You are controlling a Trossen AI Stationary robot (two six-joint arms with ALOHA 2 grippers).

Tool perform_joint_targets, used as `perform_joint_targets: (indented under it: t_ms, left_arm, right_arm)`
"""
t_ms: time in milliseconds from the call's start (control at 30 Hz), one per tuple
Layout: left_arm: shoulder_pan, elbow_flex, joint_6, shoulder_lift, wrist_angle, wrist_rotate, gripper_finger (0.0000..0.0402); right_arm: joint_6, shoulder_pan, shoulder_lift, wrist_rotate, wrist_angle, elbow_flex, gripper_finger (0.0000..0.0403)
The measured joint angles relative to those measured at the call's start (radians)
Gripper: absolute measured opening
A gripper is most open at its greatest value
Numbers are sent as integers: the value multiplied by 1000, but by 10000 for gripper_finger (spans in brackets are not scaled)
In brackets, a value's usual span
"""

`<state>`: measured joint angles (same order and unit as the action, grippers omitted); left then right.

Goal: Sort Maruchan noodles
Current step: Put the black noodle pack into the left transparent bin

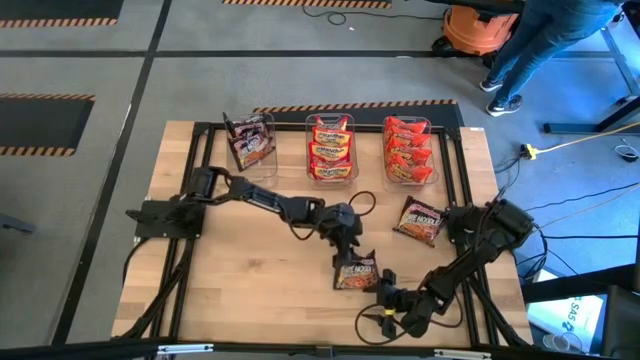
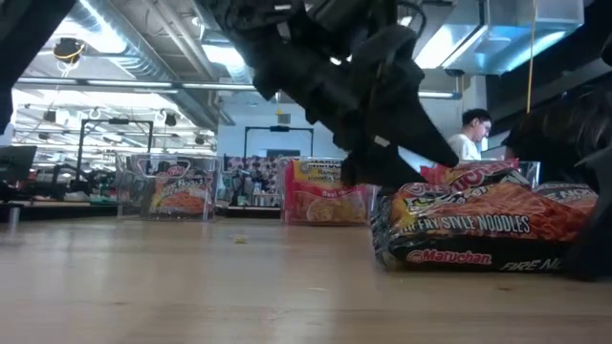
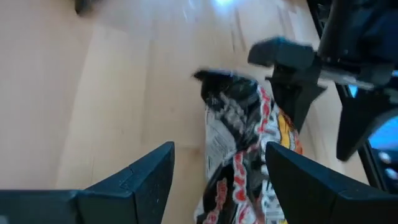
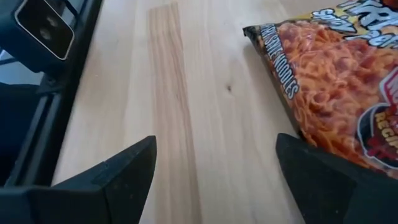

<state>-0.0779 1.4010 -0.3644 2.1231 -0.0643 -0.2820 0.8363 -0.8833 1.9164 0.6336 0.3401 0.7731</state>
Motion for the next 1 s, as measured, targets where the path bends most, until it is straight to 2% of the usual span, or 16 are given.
perform_joint_targets:
  t_ms: [267,433,600,767,867,1000]
  left_arm:
    - [15,0,-79,69,-9,-94,245]
    - [15,1,-184,115,-97,-222,245]
    - [13,5,-225,138,-126,-277,238]
    - [0,3,-238,143,-186,-329,192]
    - [-14,0,-271,146,-234,-358,149]
    - [-28,0,-250,146,-227,-333,82]
  right_arm:
    - [-4,0,1,11,0,0,321]
    - [-4,0,1,16,-1,0,321]
    - [-4,0,1,31,-5,0,321]
    - [-5,0,1,37,-6,0,320]
    - [-7,0,1,50,-7,0,321]
    - [-7,-1,1,53,-8,0,321]
